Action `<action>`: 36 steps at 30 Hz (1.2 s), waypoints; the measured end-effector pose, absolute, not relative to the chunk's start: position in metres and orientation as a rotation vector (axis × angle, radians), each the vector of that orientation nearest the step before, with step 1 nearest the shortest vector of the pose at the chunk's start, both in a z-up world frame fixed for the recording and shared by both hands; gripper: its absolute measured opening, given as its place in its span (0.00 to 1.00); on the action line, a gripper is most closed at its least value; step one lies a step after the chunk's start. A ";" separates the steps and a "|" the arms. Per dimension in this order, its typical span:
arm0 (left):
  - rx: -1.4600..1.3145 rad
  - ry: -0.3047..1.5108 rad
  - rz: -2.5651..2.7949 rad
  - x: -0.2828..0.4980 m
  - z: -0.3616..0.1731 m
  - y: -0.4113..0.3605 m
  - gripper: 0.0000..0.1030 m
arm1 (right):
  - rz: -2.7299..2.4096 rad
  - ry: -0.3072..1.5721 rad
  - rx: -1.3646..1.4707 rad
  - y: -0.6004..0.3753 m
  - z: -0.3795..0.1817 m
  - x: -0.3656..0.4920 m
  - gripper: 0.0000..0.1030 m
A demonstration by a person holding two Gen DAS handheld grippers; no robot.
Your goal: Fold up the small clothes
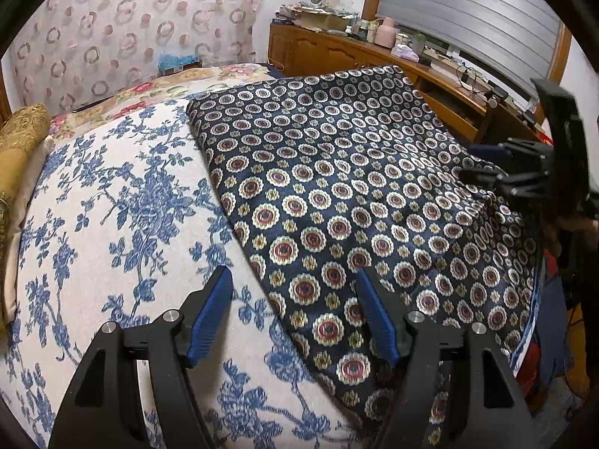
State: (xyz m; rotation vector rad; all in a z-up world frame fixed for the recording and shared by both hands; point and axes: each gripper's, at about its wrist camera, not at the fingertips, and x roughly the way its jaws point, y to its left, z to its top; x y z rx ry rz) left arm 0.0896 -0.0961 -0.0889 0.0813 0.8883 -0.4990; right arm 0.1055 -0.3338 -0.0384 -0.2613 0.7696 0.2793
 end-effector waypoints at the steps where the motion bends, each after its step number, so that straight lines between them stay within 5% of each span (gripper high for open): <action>1: 0.078 0.892 -0.501 0.087 -0.089 -0.094 0.67 | 0.270 0.776 -0.272 -0.336 -0.043 0.103 0.58; 15: 0.043 0.908 -0.556 0.048 -0.086 -0.081 0.66 | 0.236 0.764 -0.212 -0.354 -0.047 0.053 0.58; 26: 0.061 0.907 -0.617 0.034 -0.089 -0.091 0.28 | 0.260 0.716 -0.191 -0.342 -0.039 0.029 0.58; 30: 0.065 0.909 -0.632 0.034 -0.086 -0.095 0.05 | 0.267 0.695 -0.193 -0.337 -0.034 0.020 0.58; 36: 0.025 0.810 -0.669 0.037 -0.052 -0.098 0.03 | 0.291 0.656 -0.182 -0.332 -0.016 0.003 0.58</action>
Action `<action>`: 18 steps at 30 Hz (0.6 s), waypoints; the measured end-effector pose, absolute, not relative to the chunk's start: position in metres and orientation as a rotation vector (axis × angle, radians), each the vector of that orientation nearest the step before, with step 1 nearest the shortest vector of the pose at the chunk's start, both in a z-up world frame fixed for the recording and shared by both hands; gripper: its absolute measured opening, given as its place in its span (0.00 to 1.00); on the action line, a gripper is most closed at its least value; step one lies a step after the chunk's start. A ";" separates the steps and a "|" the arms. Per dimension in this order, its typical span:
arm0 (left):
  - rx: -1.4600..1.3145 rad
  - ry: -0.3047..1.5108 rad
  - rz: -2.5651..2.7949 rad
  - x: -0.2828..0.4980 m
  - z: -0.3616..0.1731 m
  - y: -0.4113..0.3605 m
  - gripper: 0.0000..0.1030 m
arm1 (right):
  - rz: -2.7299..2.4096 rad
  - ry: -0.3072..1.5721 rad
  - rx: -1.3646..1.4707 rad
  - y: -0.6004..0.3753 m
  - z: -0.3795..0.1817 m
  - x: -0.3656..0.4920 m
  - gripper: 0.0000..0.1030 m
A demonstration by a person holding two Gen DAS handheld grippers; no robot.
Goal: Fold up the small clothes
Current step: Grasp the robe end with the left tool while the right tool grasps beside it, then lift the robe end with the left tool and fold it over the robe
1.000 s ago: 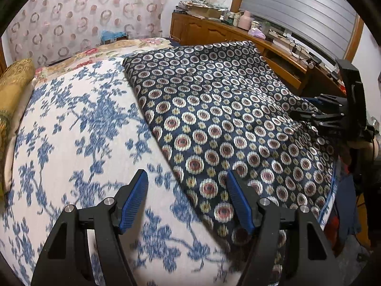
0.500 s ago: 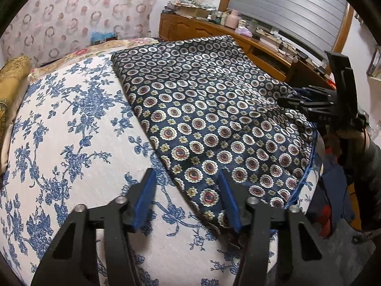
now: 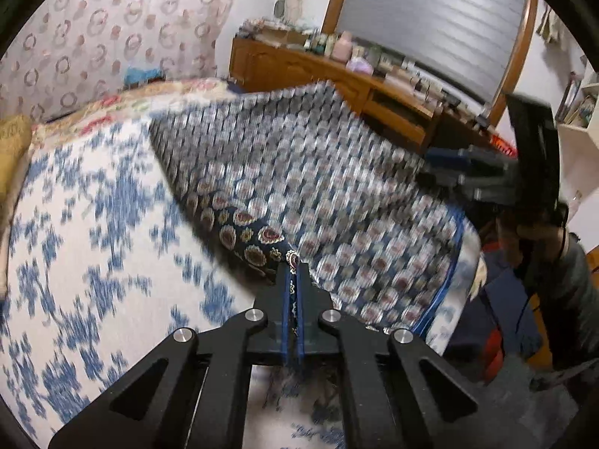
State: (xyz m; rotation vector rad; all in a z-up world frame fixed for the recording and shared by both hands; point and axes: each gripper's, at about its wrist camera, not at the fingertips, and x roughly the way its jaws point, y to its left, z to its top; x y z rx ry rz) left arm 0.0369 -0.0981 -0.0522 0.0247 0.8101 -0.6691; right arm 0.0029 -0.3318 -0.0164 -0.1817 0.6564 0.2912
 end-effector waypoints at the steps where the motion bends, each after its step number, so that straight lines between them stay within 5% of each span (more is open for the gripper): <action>1: 0.024 0.795 -0.670 0.039 -0.047 -0.100 0.03 | 0.301 0.655 -0.183 -0.330 -0.016 0.000 0.58; 18: -0.002 0.751 -0.619 0.107 -0.027 -0.130 0.03 | 0.462 0.634 -0.223 -0.306 0.014 -0.055 0.58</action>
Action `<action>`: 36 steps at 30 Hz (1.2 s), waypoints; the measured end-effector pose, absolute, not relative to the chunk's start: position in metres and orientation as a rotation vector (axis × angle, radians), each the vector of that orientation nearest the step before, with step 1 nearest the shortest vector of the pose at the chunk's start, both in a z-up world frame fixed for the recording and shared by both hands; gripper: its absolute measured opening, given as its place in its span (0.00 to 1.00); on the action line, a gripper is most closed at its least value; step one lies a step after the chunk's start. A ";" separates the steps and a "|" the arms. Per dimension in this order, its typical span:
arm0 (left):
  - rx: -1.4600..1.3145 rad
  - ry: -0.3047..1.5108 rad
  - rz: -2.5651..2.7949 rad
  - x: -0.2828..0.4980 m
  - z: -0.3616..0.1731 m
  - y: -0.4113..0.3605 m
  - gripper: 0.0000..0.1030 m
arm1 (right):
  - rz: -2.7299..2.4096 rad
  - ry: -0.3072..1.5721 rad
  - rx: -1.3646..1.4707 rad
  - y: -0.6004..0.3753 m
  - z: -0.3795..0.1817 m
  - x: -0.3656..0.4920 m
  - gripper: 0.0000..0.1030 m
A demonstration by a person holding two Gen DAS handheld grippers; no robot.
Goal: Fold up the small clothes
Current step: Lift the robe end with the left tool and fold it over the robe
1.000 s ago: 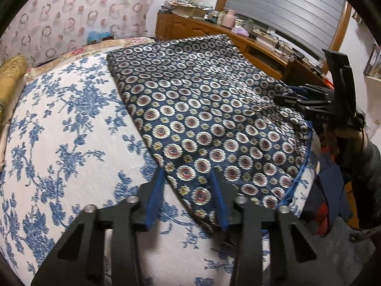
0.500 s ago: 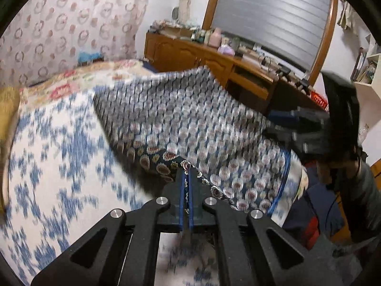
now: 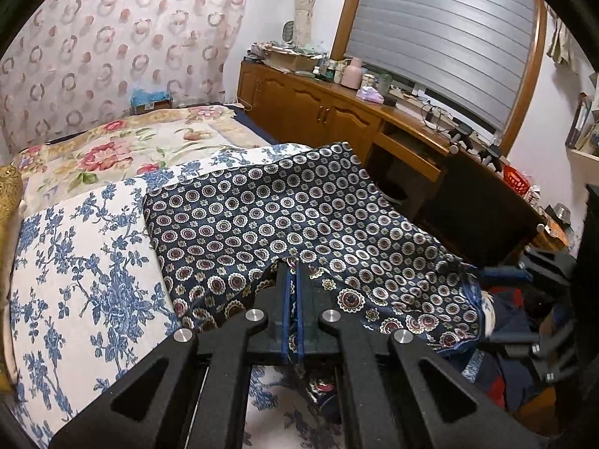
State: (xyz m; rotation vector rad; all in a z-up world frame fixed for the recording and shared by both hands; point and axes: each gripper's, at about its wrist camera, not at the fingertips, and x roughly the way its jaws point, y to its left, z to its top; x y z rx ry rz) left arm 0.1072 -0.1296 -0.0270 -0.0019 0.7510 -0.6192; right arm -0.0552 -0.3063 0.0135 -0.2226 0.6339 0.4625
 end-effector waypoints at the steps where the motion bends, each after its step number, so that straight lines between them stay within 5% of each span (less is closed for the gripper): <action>1: 0.000 0.753 -0.616 0.108 -0.028 -0.130 0.03 | 0.469 0.641 -0.226 -0.305 0.011 -0.055 0.58; 21: -0.021 0.758 -0.585 0.116 -0.031 -0.119 0.03 | 0.391 0.765 -0.320 -0.318 -0.030 -0.023 0.60; 23: -0.025 0.753 -0.583 0.116 -0.029 -0.116 0.03 | 0.410 0.755 -0.303 -0.322 -0.026 -0.016 0.46; 25: -0.027 0.749 -0.579 0.117 -0.025 -0.113 0.03 | 0.448 0.742 -0.269 -0.325 -0.019 -0.007 0.17; 26: -0.024 0.745 -0.573 0.118 -0.023 -0.112 0.03 | 0.451 0.733 -0.266 -0.325 -0.016 -0.003 0.13; 36: -0.066 0.707 -0.533 0.137 -0.015 -0.091 0.03 | 0.465 0.582 -0.264 -0.314 0.027 0.064 0.04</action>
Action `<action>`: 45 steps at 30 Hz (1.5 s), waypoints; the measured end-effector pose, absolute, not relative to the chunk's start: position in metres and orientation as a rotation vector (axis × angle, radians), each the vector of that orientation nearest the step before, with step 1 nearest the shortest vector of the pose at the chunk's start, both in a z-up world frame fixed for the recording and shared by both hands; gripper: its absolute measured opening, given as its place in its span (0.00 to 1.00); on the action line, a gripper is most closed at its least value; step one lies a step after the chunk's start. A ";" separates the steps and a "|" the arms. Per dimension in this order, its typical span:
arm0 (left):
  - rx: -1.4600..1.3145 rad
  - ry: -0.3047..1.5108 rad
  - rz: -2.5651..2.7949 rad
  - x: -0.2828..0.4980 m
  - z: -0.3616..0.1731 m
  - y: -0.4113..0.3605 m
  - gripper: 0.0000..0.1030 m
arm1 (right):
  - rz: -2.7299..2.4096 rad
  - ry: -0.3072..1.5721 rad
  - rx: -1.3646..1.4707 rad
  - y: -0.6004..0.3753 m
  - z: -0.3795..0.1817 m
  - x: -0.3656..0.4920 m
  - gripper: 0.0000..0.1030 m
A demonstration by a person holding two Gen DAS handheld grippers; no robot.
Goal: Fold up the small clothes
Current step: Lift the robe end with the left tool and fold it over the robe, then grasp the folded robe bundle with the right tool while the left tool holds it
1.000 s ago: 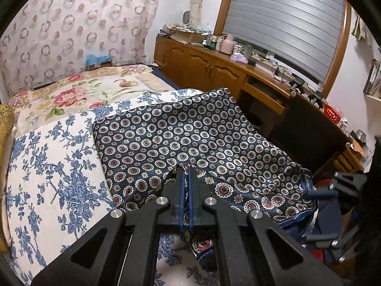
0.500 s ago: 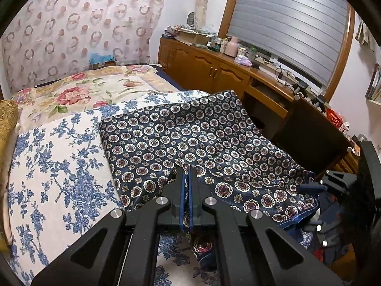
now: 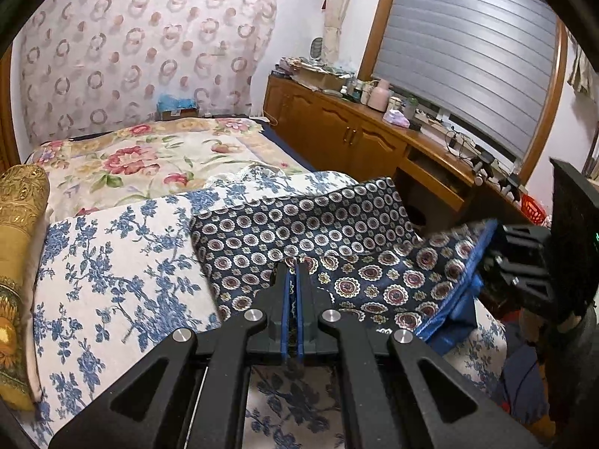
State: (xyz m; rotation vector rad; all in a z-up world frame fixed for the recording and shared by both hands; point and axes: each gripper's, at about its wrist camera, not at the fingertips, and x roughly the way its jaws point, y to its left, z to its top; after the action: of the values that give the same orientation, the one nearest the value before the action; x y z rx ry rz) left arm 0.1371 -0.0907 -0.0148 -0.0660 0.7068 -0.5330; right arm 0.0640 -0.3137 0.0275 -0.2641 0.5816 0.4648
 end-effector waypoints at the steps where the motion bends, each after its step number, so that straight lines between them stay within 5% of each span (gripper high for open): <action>1: -0.064 0.706 -0.530 0.139 -0.015 -0.090 0.03 | 0.472 0.577 -0.269 -0.311 0.030 0.074 0.04; 7: -0.068 0.760 -0.468 0.161 -0.025 -0.080 0.06 | 0.539 0.578 -0.228 -0.305 0.027 0.121 0.04; 13: -0.060 0.747 -0.437 0.170 -0.026 -0.063 0.38 | 0.580 0.626 -0.192 -0.306 0.003 0.171 0.04; 30: -0.073 0.773 -0.397 0.209 -0.039 -0.043 0.38 | 0.520 0.677 -0.249 -0.286 0.005 0.247 0.04; 39: -0.062 0.780 -0.414 0.208 -0.044 -0.044 0.38 | 0.397 0.675 -0.252 -0.285 0.026 0.255 0.42; 45: -0.033 0.801 -0.424 0.217 -0.048 -0.052 0.38 | 0.348 0.584 -0.204 -0.297 0.053 0.224 0.50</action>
State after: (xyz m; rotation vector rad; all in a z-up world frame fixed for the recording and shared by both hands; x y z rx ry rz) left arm 0.2166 -0.0520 -0.0476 -0.0329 0.8011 -0.4245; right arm 0.2244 -0.2970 0.0526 -0.2044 0.5838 0.3481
